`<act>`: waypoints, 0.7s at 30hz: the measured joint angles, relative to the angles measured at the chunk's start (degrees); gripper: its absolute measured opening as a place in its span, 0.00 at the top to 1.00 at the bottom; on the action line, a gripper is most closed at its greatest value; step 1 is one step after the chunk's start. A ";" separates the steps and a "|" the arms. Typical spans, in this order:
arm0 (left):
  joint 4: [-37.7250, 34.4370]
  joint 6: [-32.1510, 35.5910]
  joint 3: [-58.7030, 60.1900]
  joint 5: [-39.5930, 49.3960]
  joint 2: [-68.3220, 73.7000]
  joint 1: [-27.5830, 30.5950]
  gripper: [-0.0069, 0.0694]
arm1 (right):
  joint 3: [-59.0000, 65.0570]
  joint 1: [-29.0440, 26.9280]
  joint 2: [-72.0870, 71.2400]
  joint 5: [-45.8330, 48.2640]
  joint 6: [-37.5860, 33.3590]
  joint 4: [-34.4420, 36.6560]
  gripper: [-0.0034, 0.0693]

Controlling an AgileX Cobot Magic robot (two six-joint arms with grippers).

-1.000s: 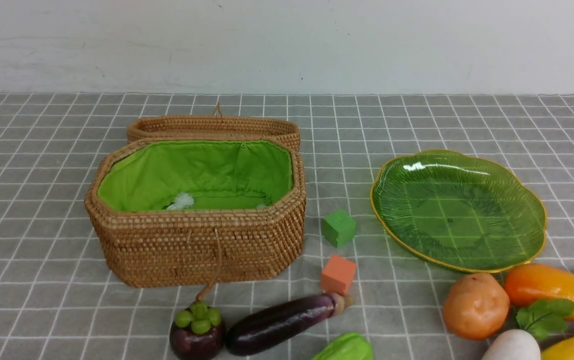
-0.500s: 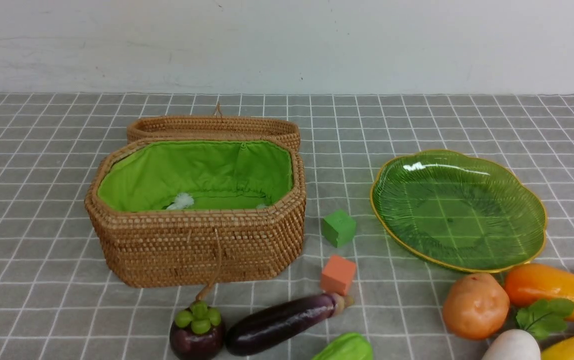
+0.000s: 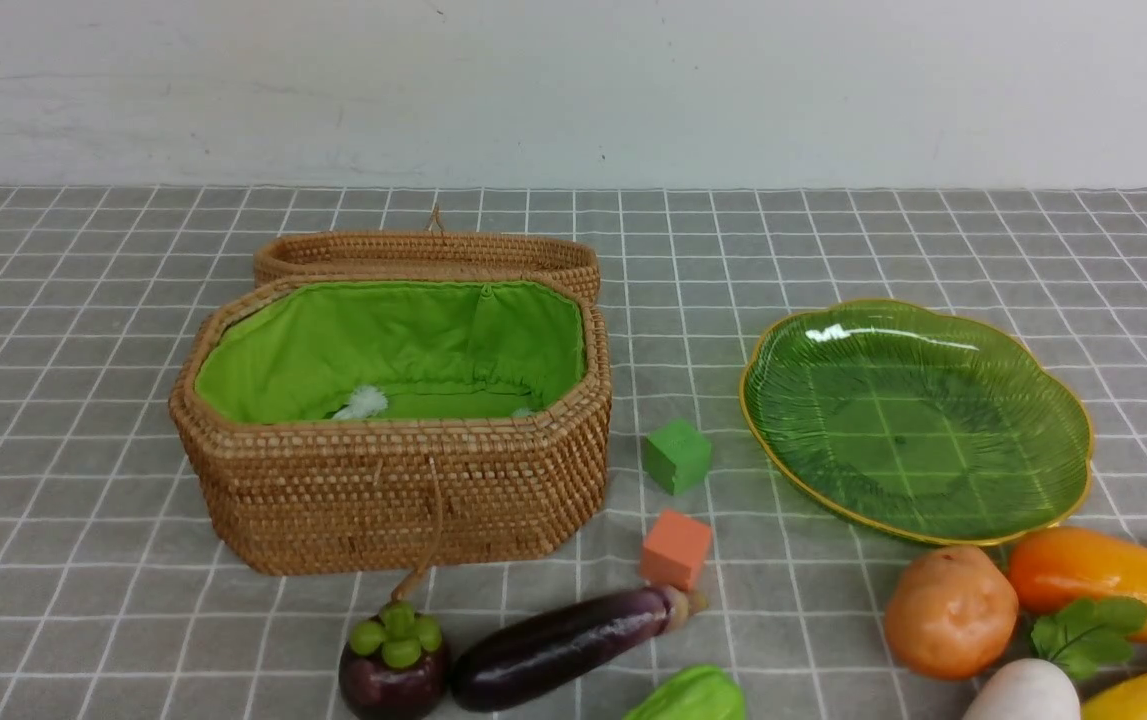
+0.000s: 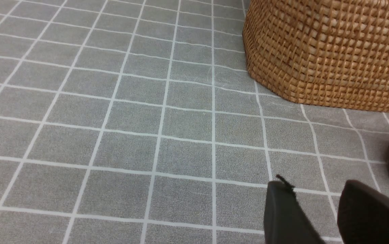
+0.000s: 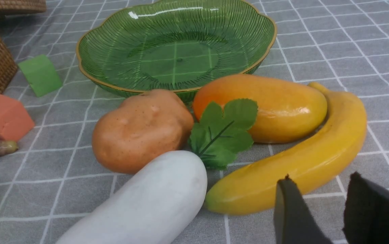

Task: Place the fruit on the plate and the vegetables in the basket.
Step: Take a daikon with your right arm and place it on the basket on the left.

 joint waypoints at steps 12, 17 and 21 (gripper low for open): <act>0.00 0.00 0.00 0.00 0.00 0.00 0.60 | 0.58 0.00 0.00 -11.37 0.00 10.26 0.62; 0.00 0.00 0.00 0.00 0.00 0.00 0.60 | 0.58 0.00 0.00 -13.20 0.00 10.98 0.62; 0.00 0.00 0.00 0.00 0.00 0.00 0.60 | 0.58 0.00 0.00 -15.19 0.05 16.13 0.62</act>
